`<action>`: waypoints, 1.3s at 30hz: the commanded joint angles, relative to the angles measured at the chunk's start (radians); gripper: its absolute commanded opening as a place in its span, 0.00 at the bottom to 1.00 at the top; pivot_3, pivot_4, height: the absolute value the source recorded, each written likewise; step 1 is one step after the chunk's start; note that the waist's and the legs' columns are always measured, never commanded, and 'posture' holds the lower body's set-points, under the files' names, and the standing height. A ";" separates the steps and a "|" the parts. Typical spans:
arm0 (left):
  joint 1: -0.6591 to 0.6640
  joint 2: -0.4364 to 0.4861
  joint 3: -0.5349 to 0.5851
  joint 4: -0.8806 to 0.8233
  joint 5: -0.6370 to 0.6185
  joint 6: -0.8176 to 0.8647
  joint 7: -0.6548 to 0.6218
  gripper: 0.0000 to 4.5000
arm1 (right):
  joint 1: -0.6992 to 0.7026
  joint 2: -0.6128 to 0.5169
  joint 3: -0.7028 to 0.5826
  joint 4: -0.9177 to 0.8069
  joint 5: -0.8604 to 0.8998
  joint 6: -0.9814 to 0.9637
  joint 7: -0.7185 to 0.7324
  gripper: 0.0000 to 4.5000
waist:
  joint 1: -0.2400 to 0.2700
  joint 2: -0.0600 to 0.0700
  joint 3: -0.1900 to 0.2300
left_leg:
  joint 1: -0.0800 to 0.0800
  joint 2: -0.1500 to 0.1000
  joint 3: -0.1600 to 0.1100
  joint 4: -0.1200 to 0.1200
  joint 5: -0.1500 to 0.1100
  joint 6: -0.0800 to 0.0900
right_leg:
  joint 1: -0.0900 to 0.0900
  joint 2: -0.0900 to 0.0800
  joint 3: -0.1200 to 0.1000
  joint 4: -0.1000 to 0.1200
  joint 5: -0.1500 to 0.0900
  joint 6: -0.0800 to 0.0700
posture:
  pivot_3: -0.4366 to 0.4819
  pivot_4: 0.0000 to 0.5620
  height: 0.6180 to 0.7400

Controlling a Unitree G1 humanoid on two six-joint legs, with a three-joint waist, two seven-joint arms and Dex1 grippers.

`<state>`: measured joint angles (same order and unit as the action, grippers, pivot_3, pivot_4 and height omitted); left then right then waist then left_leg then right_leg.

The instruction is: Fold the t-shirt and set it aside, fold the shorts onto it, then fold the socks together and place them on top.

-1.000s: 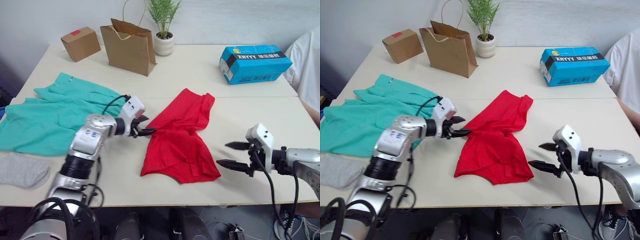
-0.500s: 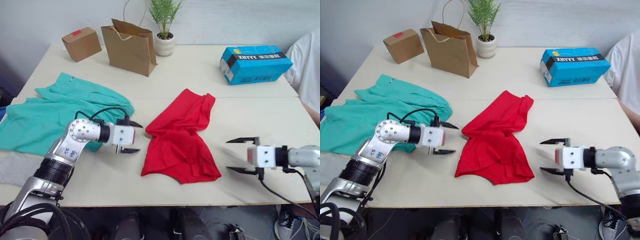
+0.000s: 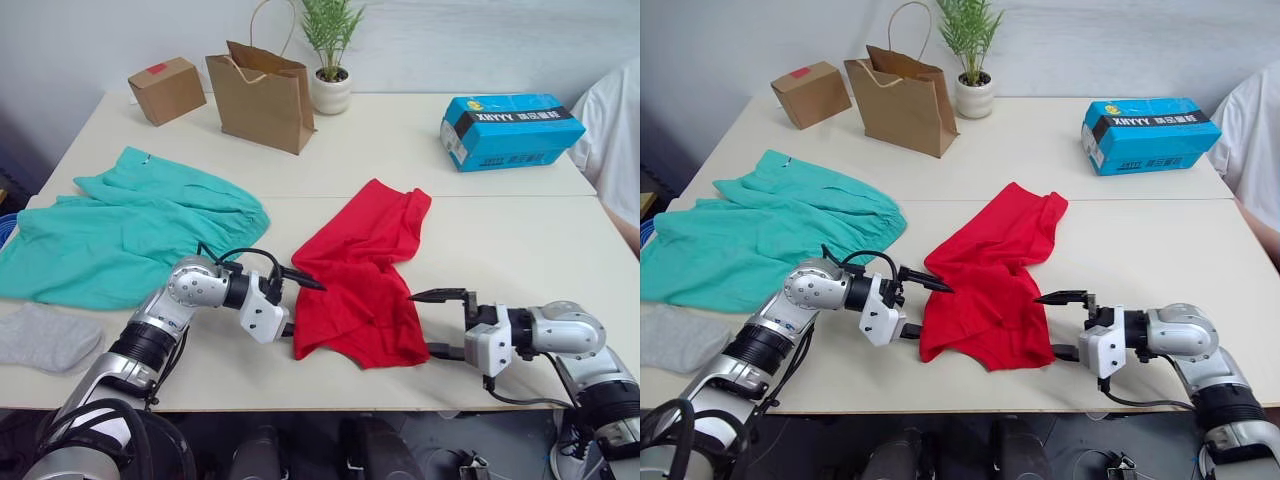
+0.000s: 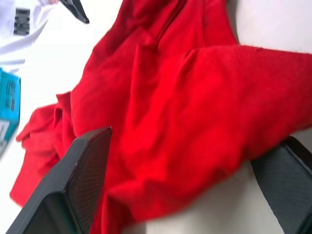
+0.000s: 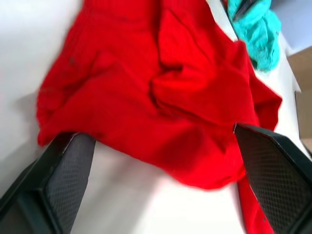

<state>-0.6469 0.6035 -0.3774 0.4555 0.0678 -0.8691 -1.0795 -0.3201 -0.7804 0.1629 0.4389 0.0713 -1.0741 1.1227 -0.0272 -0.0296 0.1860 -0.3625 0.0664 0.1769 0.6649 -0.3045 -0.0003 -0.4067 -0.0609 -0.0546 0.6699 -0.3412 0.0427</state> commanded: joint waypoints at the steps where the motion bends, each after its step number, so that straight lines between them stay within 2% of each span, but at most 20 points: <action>1: 0.003 -0.013 -0.041 0.069 0.035 -0.042 -0.013 0.99 | -0.010 0.008 0.034 0.033 -0.047 -0.056 -0.031 1.00 | 0.000 0.000 0.000 | 0.001 0.000 0.000 0.000 0.000 0.000 | 0.001 0.000 0.000 0.000 0.000 0.000 | 0.48 0.27 1.00; 4: -0.010 -0.031 -0.059 0.104 0.032 -0.070 -0.025 0.99 | -0.003 0.003 0.056 0.027 -0.045 -0.082 -0.053 1.00 | -0.001 0.000 0.000 | 0.011 0.000 0.000 -0.002 0.000 0.000 | 0.012 0.000 0.000 -0.003 0.000 0.000 | 0.48 0.27 1.00; 12: -0.019 -0.069 -0.084 0.141 -0.010 -0.052 -0.083 0.99 | 0.010 0.014 0.104 0.015 -0.074 -0.066 -0.105 1.00 | 0.001 0.001 -0.002 | 0.011 0.000 -0.002 -0.002 -0.001 0.001 | 0.014 0.000 -0.001 -0.005 0.000 0.000 | 0.48 0.27 1.00; 15: -0.011 -0.077 -0.085 0.146 -0.028 -0.038 -0.109 0.85 | 0.006 0.019 0.114 0.009 -0.083 -0.054 -0.124 0.86 | 0.000 0.001 -0.003 | 0.011 0.000 -0.002 -0.002 -0.001 0.001 | 0.014 0.000 -0.001 -0.005 0.000 0.000 | 0.48 0.27 1.00; 21: -0.005 -0.089 -0.081 0.158 -0.047 -0.017 -0.147 0.42 | 0.011 0.011 0.134 -0.010 -0.076 -0.027 -0.143 0.40 | 0.000 0.001 -0.003 | 0.011 0.000 -0.002 -0.002 -0.001 0.001 | 0.014 0.000 -0.001 -0.005 0.000 0.000 | 0.48 0.27 1.00; 26: 0.033 -0.068 -0.092 0.126 -0.080 0.035 -0.215 0.04 | 0.031 -0.001 0.134 -0.079 -0.016 0.092 -0.136 0.01 | 0.000 0.001 -0.003 | 0.010 0.000 -0.002 -0.002 -0.001 0.001 | 0.014 -0.001 -0.001 -0.005 0.000 0.000 | 0.48 0.27 1.00; 27: 0.055 -0.046 -0.096 0.082 -0.117 0.089 -0.259 0.00 | 0.045 -0.007 0.129 -0.112 0.015 0.153 -0.127 0.00 | 0.000 0.002 -0.003 | 0.010 0.000 -0.002 -0.002 -0.001 0.002 | 0.014 -0.001 -0.001 -0.005 0.000 0.000 | 0.48 0.27 1.00; 31: 0.159 0.055 -0.094 -0.142 -0.298 0.342 -0.425 0.00 | 0.164 -0.101 0.133 -0.335 0.244 0.491 0.002 0.00 | -0.006 0.003 -0.003 | 0.010 0.002 -0.003 -0.005 -0.002 0.000 | 0.012 0.000 -0.001 -0.005 -0.002 -0.004 | 0.48 0.27 1.00; 36: 0.230 0.115 -0.009 -0.393 -0.454 0.625 -0.403 0.00 | 0.313 -0.247 0.063 -0.628 0.409 0.782 0.057 0.00 | 0.000 0.004 -0.002 | 0.009 0.002 -0.007 -0.006 -0.003 -0.001 | 0.011 0.000 -0.005 -0.004 -0.005 -0.006 | 0.48 0.27 1.00; 39: 0.282 0.173 0.021 -0.504 -0.489 0.710 -0.429 0.00 | 0.411 -0.319 0.002 -0.752 0.460 0.883 0.078 0.00 | 0.000 0.004 -0.002 | 0.008 0.002 -0.009 -0.005 -0.003 0.001 | 0.012 0.000 -0.006 -0.004 -0.004 -0.005 | 0.48 0.27 1.00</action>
<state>-0.3826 0.7492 -0.3874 0.0165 -0.3870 -0.2044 -1.4891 0.0665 -1.0754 0.2141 -0.2471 0.4861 -0.2411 1.1862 -0.0268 -0.0253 0.1840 -0.3542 0.0681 0.1673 0.6598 -0.3082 0.0001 -0.3936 -0.0611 -0.0607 0.6649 -0.3456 0.0373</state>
